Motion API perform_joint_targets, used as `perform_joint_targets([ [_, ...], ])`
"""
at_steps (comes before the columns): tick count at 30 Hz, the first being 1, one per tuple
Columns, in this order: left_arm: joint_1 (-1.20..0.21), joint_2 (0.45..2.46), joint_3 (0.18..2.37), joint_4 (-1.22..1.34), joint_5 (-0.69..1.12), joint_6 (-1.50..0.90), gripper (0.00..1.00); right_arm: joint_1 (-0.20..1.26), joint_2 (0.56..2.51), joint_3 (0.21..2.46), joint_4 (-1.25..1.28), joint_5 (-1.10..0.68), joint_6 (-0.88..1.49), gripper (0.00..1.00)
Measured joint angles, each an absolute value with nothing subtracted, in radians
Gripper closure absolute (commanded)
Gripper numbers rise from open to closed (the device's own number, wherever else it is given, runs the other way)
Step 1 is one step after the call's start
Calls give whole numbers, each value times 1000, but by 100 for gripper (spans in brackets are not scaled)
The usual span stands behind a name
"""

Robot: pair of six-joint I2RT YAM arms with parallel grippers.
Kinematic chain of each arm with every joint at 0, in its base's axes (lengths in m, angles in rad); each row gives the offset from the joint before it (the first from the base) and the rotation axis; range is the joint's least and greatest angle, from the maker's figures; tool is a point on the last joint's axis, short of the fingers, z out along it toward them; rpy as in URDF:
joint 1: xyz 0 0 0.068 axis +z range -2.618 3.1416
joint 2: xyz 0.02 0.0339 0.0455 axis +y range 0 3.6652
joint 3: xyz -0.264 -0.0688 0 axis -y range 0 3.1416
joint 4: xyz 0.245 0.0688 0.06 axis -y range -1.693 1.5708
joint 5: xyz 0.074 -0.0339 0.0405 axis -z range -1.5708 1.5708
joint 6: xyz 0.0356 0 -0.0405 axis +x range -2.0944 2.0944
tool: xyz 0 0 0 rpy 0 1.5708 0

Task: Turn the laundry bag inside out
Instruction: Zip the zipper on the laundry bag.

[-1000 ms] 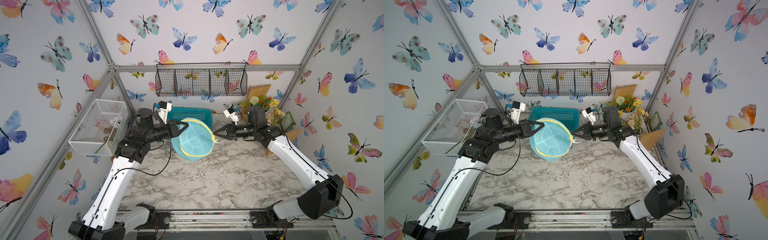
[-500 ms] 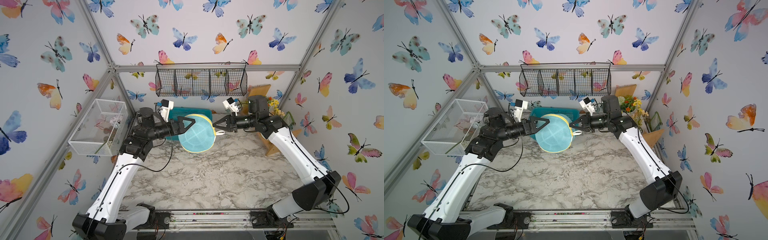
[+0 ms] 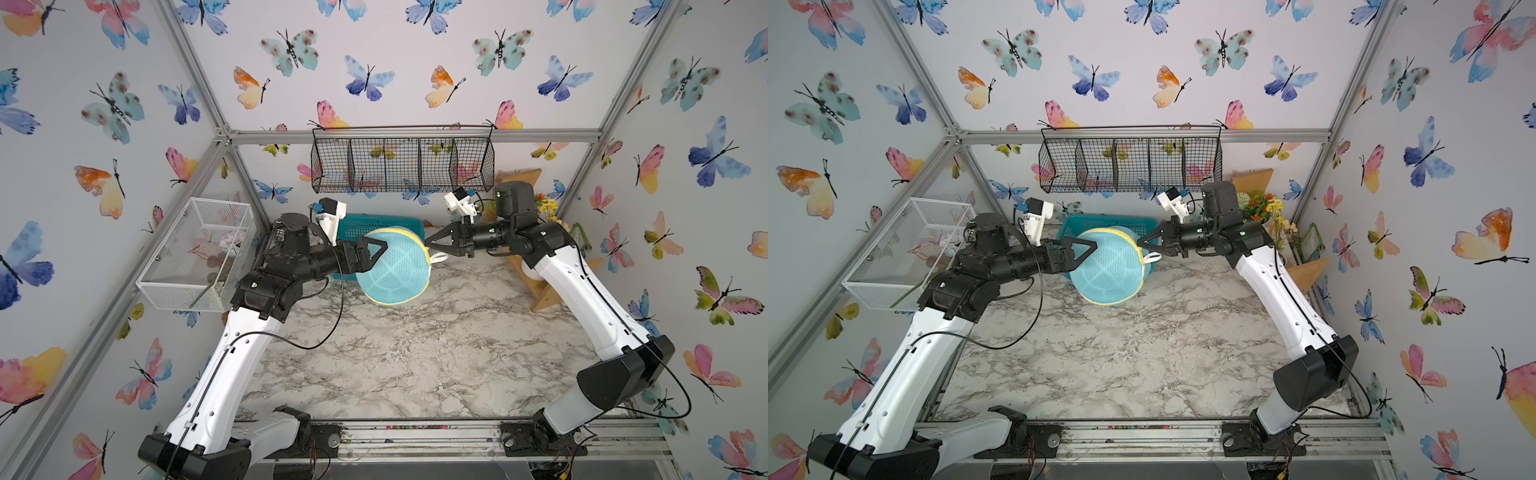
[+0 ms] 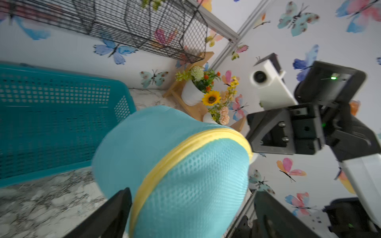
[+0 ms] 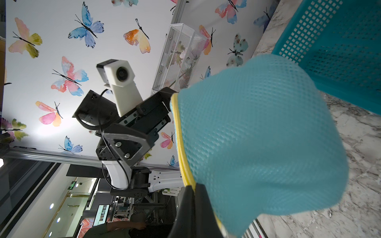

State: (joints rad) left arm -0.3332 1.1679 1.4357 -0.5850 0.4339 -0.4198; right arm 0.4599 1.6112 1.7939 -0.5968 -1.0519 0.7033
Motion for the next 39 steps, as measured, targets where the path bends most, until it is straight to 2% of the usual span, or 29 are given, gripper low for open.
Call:
perform_joint_targets([
  [4, -314, 1179, 1429, -759, 167, -399, 1, 460, 1613, 1803, -590, -1052, 717, 98],
  [8, -303, 1182, 1408, -825, 73, -382, 1, 460, 1615, 1804, -591, -1052, 730, 99],
  [11, -314, 1174, 1408, -789, 128, -376, 1, 459, 1617, 1804, -592, -1052, 732, 99],
  [16, -409, 1149, 1428, -676, 278, -364, 1, 460, 1621, 1804, -597, -1052, 732, 98],
  [21, -472, 1156, 1541, -603, 391, -331, 1, 472, 1629, 1804, -597, -1053, 733, 99],
  [25, -501, 1170, 1595, -576, 422, -294, 1, 490, 1647, 1811, -598, -1053, 733, 99],
  [37, -608, 1258, 1554, -589, 436, -216, 0, 506, 1658, 1839, -595, -1054, 749, 99],
  [39, -624, 1271, 1554, -588, 436, -205, 7, 506, 1658, 1842, -593, -1055, 752, 99],
])
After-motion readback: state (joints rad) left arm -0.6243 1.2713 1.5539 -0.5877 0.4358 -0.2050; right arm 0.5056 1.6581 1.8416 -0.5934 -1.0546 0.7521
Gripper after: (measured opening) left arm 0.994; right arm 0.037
